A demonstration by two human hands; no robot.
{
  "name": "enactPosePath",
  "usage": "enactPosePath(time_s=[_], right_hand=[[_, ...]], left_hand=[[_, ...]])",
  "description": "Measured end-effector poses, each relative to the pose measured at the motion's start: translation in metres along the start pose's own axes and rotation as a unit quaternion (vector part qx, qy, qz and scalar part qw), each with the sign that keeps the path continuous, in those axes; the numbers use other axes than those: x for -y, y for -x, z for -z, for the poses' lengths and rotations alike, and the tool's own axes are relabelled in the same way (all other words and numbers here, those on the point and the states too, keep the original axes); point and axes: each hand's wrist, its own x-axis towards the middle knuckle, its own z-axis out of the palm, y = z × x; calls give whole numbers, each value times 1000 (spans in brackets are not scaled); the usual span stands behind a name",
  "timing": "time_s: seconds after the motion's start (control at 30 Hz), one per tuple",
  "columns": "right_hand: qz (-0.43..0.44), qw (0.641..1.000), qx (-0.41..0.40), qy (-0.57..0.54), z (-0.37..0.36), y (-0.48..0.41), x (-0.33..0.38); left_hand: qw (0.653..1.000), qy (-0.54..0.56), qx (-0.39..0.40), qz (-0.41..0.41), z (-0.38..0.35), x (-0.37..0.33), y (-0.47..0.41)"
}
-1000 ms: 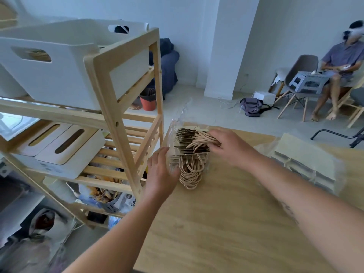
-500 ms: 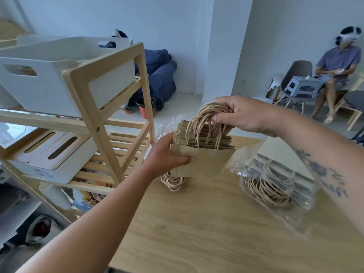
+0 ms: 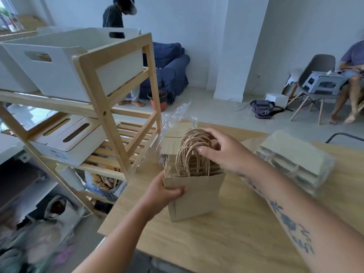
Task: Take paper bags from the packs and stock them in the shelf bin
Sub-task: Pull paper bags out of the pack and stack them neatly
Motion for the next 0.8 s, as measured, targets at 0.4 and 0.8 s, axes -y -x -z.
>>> enactPosePath(time_s=[0.4,0.8], right_hand=[[-107,964,13,-241,-70,40,-105],[-66,962,-70,-255,-89,41,-105]], left_hand=[[1000,-19,-7,1,-6,21,17],[970,-159,-98,-154,-18,18,22]])
